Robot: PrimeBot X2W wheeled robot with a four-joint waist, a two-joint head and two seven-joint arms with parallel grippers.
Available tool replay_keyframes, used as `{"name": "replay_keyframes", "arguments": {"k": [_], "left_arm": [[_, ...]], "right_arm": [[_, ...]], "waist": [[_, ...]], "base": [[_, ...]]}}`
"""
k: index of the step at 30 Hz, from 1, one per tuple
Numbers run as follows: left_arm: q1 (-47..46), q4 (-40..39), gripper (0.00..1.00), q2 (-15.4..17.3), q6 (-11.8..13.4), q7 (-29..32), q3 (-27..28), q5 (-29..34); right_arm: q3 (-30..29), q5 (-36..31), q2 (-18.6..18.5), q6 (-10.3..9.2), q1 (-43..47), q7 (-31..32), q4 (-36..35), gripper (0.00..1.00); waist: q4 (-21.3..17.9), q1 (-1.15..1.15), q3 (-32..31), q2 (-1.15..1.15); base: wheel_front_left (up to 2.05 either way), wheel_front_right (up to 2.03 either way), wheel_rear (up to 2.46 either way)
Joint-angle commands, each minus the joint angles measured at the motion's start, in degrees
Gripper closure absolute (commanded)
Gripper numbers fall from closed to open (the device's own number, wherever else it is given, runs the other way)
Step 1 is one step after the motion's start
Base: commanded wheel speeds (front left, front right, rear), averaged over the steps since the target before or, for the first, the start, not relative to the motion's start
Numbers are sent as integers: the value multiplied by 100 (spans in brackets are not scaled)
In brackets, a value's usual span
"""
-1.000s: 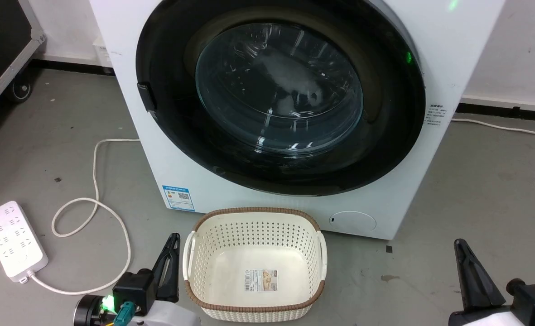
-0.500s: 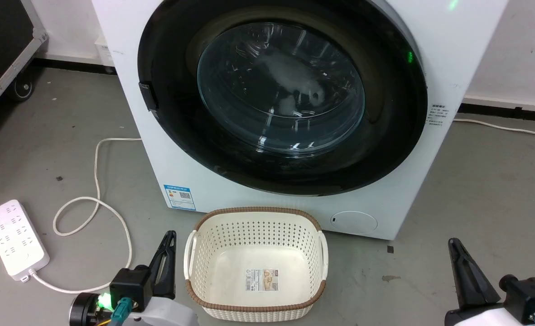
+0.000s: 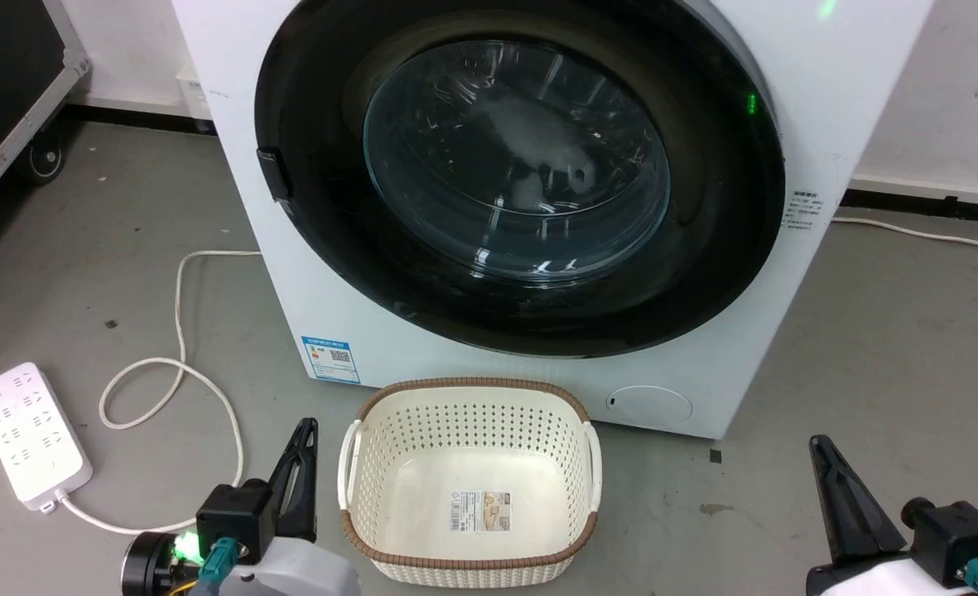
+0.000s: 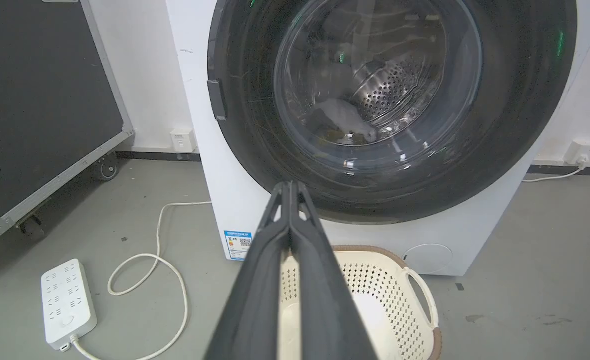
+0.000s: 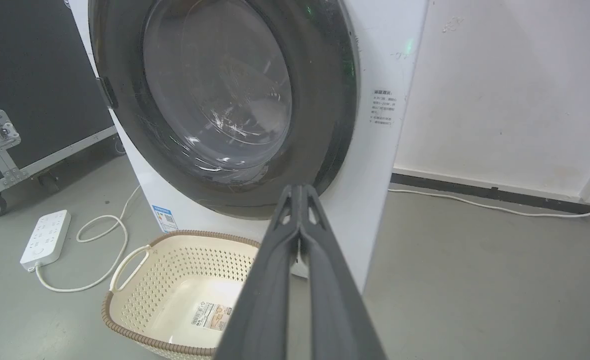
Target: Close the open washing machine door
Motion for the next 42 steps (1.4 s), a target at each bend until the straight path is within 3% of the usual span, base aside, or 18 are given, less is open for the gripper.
{"name": "replay_keyframes", "arguments": {"k": [1,42], "left_arm": [[31,-41,100,-24,5,39,33,51],[58,-372,100,-73,10,530,244,212]], "right_arm": [[17,-44,11,-2,-110,38,-52,100],[216,-233,21,-4,-269,530,-165,100]], "waist": [[3,0,1,0],[71,0,19,0]], "base": [[0,0,0],[0,0,0]]}}
